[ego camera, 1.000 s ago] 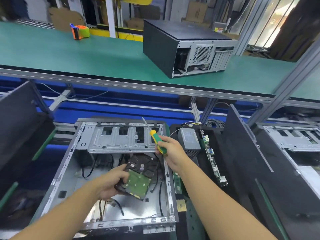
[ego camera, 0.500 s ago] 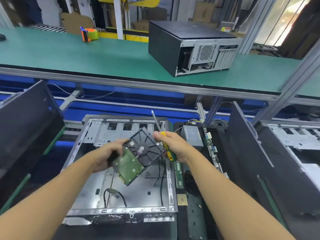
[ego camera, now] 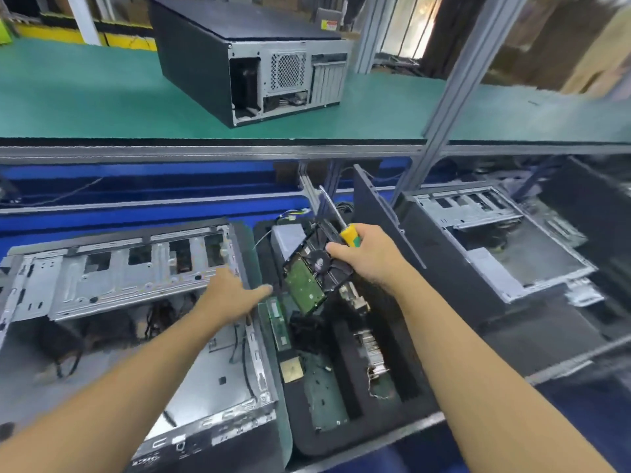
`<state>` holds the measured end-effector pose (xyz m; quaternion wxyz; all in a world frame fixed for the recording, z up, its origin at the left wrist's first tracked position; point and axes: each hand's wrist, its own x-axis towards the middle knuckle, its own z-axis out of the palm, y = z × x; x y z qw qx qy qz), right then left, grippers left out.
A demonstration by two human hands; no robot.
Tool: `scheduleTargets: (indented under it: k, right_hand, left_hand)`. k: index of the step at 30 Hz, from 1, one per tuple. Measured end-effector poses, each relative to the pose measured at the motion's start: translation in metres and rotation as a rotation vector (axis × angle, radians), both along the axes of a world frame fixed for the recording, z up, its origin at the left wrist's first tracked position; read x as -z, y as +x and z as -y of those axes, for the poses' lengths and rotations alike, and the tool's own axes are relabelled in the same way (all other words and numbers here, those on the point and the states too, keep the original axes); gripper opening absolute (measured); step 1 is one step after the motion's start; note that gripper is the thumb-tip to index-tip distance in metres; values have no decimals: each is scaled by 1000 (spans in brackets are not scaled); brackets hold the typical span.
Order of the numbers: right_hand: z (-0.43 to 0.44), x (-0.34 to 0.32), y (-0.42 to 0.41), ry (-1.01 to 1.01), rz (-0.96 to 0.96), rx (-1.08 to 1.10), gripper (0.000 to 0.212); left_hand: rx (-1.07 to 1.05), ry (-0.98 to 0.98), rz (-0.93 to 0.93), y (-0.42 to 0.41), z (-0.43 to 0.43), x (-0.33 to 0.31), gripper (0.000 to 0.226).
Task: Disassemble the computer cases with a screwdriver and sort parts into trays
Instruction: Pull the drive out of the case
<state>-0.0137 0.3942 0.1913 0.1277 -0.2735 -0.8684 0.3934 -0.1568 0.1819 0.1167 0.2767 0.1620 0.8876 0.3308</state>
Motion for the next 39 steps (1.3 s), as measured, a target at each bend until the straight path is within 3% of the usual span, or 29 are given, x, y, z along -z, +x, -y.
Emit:
scheduleTargets:
  k: [2, 5, 7, 13, 24, 27, 30, 33, 36, 39]
  right_hand:
    - [-3, 5, 6, 33, -15, 98, 44]
    - [-4, 12, 11, 90, 15, 173, 44]
    - [-2, 16, 11, 120, 55, 170, 43]
    - [13, 33, 5, 243, 219, 100, 40]
    - [14, 56, 16, 392, 384, 144, 37]
    - [21, 69, 18, 428, 482, 136, 31]
    - [30, 88, 24, 464, 565, 104, 27]
    - [37, 105, 32, 510, 648, 60, 29]
    - [44, 124, 42, 508, 702, 16, 29]
    - [49, 143, 52, 453, 738, 30, 29]
  left_hand:
    - [0, 12, 67, 10, -5, 3, 105]
    - [-18, 33, -46, 24, -3, 11, 66]
    - [-38, 107, -58, 34, 1, 18, 58]
    - [48, 221, -2, 32, 4, 25, 89]
    - [210, 95, -141, 25, 23, 33, 84]
    - [333, -173, -312, 19, 22, 17, 81]
    - [381, -412, -565, 8, 14, -2, 63]
    - [473, -353, -698, 11, -3, -9, 47]
    - [529, -201, -719, 19, -15, -4, 30]
    - [588, -167, -762, 23, -19, 12, 22]
